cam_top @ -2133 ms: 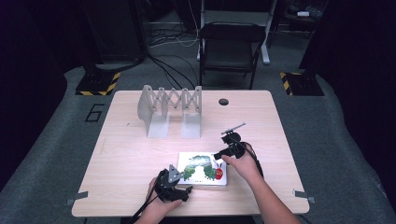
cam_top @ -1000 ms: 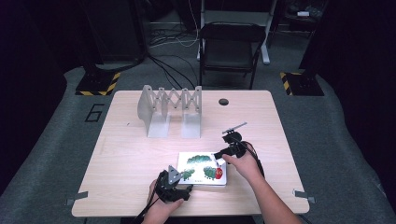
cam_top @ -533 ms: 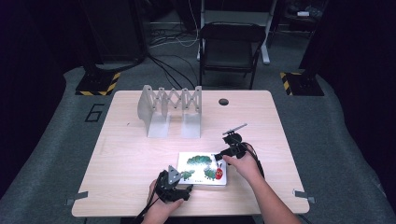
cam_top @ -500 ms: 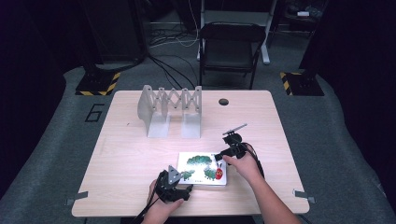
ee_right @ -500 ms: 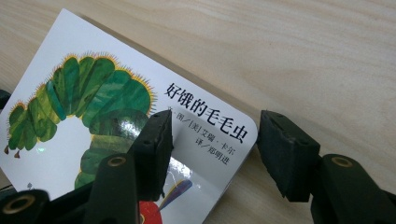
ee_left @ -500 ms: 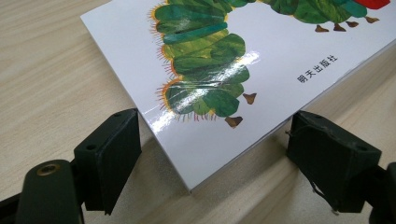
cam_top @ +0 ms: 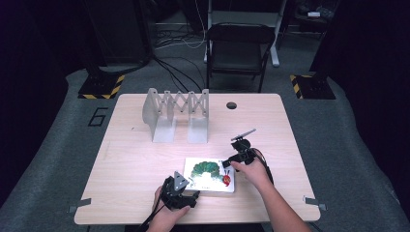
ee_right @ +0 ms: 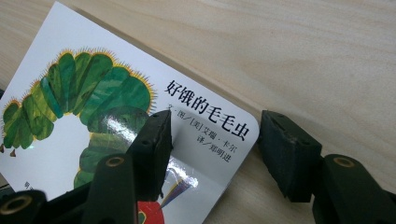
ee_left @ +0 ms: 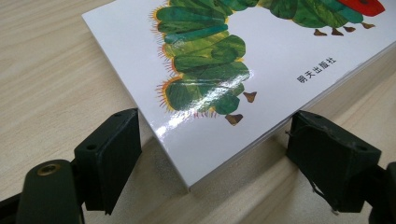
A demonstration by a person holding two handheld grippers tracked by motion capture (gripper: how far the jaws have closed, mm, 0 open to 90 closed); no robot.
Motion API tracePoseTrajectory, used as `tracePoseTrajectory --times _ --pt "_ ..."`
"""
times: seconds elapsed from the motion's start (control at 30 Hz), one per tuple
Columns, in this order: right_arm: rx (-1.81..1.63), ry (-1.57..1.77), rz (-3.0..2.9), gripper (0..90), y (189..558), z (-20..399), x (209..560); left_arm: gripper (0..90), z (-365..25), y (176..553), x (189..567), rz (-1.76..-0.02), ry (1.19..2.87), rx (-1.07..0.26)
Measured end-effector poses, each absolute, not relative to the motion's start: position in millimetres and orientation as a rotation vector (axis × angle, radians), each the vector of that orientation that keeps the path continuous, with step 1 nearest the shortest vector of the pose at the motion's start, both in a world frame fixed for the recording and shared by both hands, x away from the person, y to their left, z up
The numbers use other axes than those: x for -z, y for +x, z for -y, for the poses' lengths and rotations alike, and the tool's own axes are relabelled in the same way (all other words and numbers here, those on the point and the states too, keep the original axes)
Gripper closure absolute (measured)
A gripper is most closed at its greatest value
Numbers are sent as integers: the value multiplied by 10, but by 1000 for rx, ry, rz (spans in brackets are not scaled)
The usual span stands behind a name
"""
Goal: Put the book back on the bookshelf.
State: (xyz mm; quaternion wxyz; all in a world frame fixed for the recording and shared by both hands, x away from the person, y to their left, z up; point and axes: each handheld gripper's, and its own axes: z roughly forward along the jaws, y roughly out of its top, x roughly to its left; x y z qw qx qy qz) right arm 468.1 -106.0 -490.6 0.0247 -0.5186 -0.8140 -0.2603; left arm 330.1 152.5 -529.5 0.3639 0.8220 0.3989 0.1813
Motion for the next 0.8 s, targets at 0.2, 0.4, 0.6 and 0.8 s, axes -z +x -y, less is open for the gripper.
tracePoseTrajectory --times 0.2,0.4,0.6,0.8 --pt "815 -1603 2495 435 4695 1080 4911 176 -1522 3299 5296 -1029 2115 -473" --pt "805 -1589 2499 424 4704 1089 4931 182 -1526 3300 5295 -1028 2115 -470" --pt "806 -1593 2481 404 4711 1105 4939 186 -1525 3299 5295 -1032 2112 -470" --pt "820 -1568 2469 353 4720 1104 4946 188 -1526 3299 5294 -1032 2113 -469"
